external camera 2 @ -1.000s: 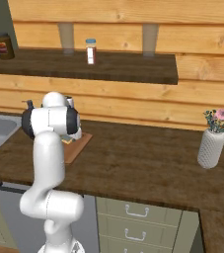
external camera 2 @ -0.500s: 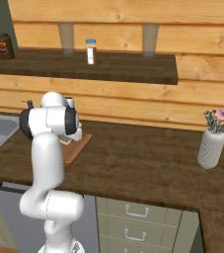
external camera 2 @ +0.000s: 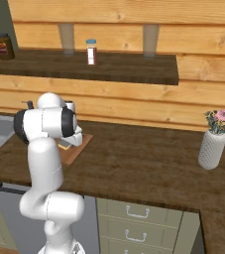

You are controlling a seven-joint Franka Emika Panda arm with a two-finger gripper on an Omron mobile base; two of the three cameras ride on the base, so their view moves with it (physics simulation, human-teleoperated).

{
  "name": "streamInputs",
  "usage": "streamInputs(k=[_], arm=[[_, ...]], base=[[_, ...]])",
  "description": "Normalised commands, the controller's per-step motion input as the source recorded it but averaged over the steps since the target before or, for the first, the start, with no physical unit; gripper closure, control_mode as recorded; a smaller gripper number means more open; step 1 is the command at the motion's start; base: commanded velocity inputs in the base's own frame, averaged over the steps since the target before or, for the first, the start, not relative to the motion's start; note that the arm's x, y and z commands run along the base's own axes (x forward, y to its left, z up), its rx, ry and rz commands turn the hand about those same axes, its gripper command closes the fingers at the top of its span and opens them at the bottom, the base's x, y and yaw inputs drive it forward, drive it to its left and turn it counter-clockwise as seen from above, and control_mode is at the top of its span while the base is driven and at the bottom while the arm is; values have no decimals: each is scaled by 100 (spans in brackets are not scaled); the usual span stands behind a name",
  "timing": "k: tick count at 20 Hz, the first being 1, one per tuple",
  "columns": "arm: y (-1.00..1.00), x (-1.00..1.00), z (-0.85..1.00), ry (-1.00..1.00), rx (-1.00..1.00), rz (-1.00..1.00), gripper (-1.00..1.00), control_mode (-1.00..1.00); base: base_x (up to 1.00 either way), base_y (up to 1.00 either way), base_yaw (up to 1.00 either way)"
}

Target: Pick up the sponge from the counter and clean the cutting board by briefly scrubbing or pressing down on the cutting board. Once finished, release the sponge.

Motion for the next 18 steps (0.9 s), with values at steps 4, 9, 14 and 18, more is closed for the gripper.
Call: streamInputs(k=[4,9,14,18], arm=[[-30,-100,-65,0,0,0,100,-100],[-19,-100,-74,1,0,0,100,-100],[-10,-71,-29,-5,5,0,100,-100],[3,-35,4,-21,4,0,-100,-100]], base=[[0,0,0],[0,0,0],[0,0,0],[0,0,0]])
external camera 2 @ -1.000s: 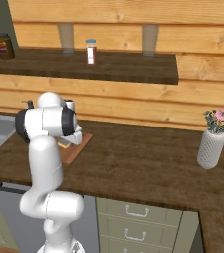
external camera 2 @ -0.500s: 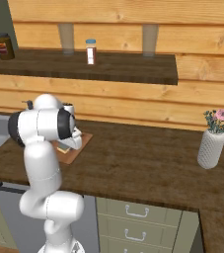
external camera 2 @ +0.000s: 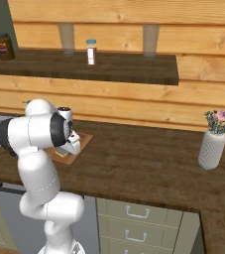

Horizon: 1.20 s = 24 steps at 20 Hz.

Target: Pick up the sponge from the counter and clean the cutting board by briefly scrubbing or pressing down on the cutting board. Once finished, release the sponge.

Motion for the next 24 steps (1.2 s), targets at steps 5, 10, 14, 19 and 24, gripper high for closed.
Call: streamInputs(k=[5,10,14,19,24], arm=[[3,4,56,-5,0,0,-100,-100],[0,8,68,0,0,0,-100,-100],[4,0,37,0,0,0,-100,-100],[4,0,14,0,0,0,-100,-100],[0,-42,18,-2,0,0,-100,-100]], base=[[0,0,0],[0,0,0],[0,0,0],[0,0,0],[0,0,0]])
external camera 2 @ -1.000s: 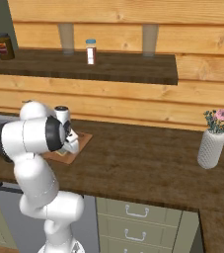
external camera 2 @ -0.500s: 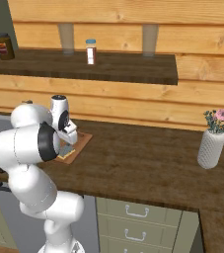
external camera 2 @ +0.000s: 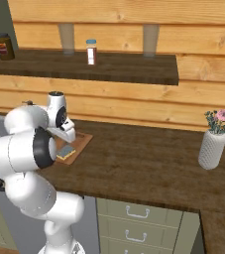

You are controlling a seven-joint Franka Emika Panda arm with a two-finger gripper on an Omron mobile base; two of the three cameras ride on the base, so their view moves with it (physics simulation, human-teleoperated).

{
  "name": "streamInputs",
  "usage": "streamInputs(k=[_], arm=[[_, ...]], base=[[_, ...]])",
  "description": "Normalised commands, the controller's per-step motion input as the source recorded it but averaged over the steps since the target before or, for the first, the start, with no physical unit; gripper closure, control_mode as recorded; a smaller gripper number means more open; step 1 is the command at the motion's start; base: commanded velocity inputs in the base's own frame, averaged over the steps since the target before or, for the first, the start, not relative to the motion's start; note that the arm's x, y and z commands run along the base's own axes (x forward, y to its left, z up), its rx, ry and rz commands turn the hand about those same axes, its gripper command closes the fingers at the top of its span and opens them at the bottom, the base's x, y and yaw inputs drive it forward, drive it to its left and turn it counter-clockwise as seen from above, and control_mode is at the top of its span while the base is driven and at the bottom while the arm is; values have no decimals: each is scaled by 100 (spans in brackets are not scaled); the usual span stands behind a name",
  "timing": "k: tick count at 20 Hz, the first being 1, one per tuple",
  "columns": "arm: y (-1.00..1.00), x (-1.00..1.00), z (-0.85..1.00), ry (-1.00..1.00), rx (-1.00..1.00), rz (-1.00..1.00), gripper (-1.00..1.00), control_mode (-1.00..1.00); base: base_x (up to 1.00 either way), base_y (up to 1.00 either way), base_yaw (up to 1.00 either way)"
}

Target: Pick up the sponge from the counter and clean the cutting board by briefly scrubbing or pressing down on the cutting board. Once finished, release the sponge.

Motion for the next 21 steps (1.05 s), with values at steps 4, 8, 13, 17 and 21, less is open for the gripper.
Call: streamInputs(k=[4,8,13,17,21], arm=[[-1,-81,19,-12,0,0,-100,-100],[-15,-98,40,-15,0,0,-100,-100],[-25,-86,66,-18,0,0,-100,-100],[-39,-67,89,-18,0,0,-100,-100],[-46,-17,100,-8,0,0,-100,-100]], base=[[0,0,0],[0,0,0],[0,0,0],[0,0,0],[0,0,0]])
